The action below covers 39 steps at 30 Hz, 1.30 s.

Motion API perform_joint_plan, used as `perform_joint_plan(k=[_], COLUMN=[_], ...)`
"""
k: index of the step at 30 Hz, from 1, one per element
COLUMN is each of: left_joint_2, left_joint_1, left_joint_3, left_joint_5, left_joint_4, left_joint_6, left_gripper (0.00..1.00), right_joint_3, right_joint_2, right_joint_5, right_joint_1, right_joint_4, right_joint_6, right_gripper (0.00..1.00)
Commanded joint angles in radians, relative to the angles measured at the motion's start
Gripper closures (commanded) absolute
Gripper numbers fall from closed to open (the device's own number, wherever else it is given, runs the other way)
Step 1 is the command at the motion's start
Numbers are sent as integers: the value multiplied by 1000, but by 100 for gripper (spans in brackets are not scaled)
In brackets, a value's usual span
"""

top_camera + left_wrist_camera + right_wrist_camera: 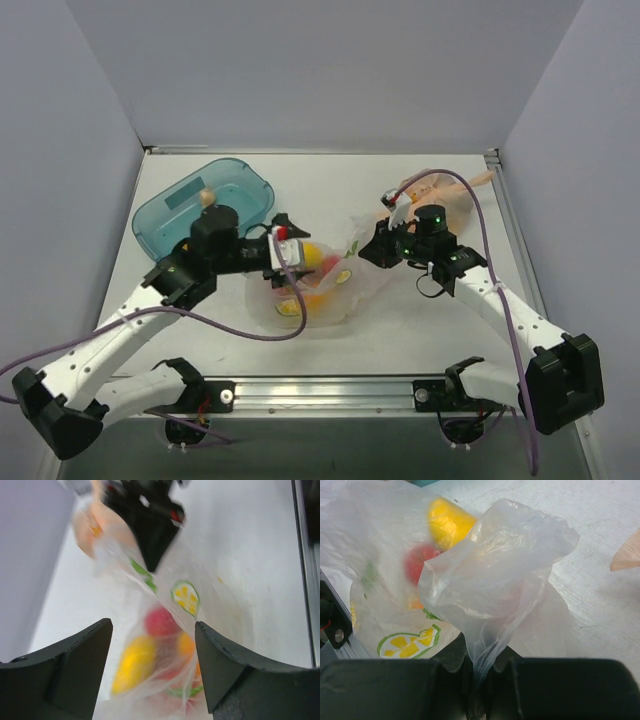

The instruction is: Place the fake fruits into the plastic bag and tie a complex knot

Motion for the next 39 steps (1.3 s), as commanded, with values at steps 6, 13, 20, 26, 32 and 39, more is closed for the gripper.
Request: perform_joint_plan(k=[6, 13, 20, 26, 32, 39], left_joint_2=[-214, -290, -68, -44, -195, -489], left_joint_1=[461, 1010, 943, 808, 698, 488], left_joint_3=[160, -30, -20, -172, -375, -457], left_joint_5=[244, 599, 737, 606, 465, 39], left_joint_4=[-61, -176, -250, 12, 321, 228], left_joint_6=[-207, -90, 128, -164, -418, -761], left_gripper=[20, 20, 8, 2, 3, 3], right_joint_3=[30, 41, 51, 70, 81, 88], right_joint_2=[-27, -22, -22, -22, -25, -35], right_joint_5=[-73, -79, -85, -77, -79, -73], right_joint_1=[18, 18, 20, 23, 24, 39], right_joint_4=[-41, -67, -76, -114, -147, -150], right_joint_6=[-173, -238, -272, -279, -296, -279], right_gripper=[100, 100, 100, 100, 100, 100])
